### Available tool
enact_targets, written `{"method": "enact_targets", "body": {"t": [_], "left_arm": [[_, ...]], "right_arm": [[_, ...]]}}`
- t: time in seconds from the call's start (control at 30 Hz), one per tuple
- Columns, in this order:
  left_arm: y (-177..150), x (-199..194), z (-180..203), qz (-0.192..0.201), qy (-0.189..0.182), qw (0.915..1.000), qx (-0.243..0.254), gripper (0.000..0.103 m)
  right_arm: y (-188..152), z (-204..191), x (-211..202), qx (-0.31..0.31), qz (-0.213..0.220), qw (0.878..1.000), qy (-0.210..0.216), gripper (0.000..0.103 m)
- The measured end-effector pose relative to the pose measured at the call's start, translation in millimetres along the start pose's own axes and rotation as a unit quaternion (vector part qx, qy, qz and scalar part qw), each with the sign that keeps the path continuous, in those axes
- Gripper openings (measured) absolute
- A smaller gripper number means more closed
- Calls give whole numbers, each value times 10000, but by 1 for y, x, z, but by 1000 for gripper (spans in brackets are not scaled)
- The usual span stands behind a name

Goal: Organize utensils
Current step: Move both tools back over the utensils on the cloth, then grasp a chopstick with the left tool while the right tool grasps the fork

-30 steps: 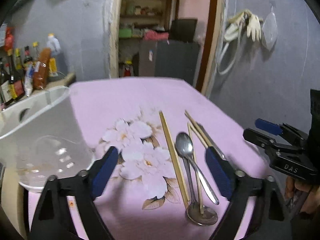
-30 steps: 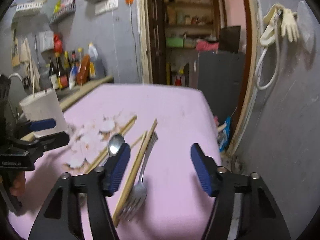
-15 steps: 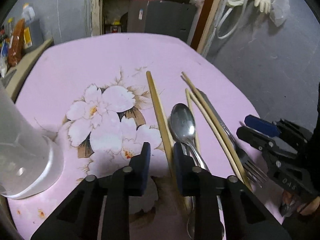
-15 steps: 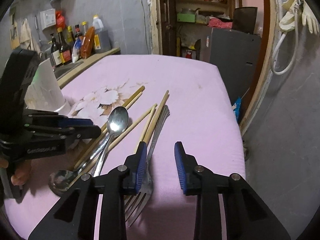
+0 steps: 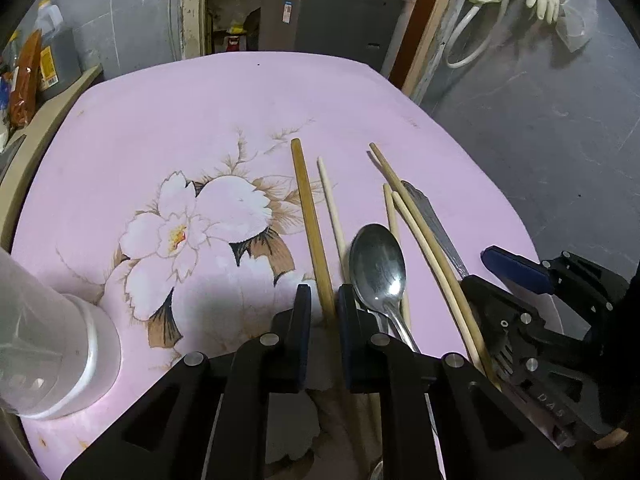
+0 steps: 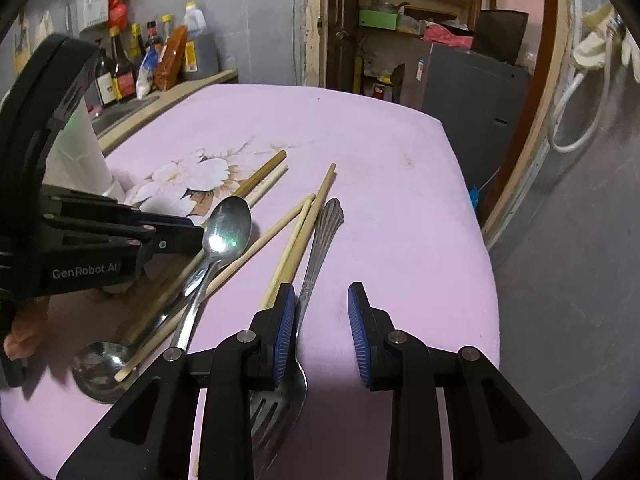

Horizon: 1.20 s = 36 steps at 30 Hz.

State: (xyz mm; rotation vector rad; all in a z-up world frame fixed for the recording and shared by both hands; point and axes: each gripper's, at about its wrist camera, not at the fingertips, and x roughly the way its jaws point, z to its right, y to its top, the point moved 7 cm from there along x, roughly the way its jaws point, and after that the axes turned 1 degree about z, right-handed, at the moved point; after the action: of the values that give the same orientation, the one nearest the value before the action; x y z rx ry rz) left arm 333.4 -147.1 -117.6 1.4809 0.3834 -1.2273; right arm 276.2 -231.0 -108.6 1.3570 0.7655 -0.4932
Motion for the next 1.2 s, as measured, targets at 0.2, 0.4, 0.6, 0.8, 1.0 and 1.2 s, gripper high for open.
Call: {"method": "enact_targets", "body": {"t": [0.2, 0.4, 0.6, 0.8, 1.0, 1.2], "left_arm": [[4, 1, -5, -51, 29, 9999, -116, 7], [-8, -12, -16, -98, -19, 9994, -333, 6], [-4, -12, -12, -328, -35, 9994, -126, 7], [8, -2, -9, -469, -10, 9989, 23, 7], [13, 5, -7, -544, 31, 9985, 59, 7], [7, -2, -5, -369, 108, 9993, -3, 5]], "right_arm": [[5, -2, 10, -325, -118, 9993, -137, 24], [0, 3, 2, -450, -145, 9989, 1, 10], [3, 8, 5, -42, -301, 9994, 172, 14], [10, 0, 18, -43, -449, 9989, 133, 25], [11, -1, 21, -238, -594, 9979, 135, 21], [12, -6, 17, -369, -706, 9967, 142, 7]]}}
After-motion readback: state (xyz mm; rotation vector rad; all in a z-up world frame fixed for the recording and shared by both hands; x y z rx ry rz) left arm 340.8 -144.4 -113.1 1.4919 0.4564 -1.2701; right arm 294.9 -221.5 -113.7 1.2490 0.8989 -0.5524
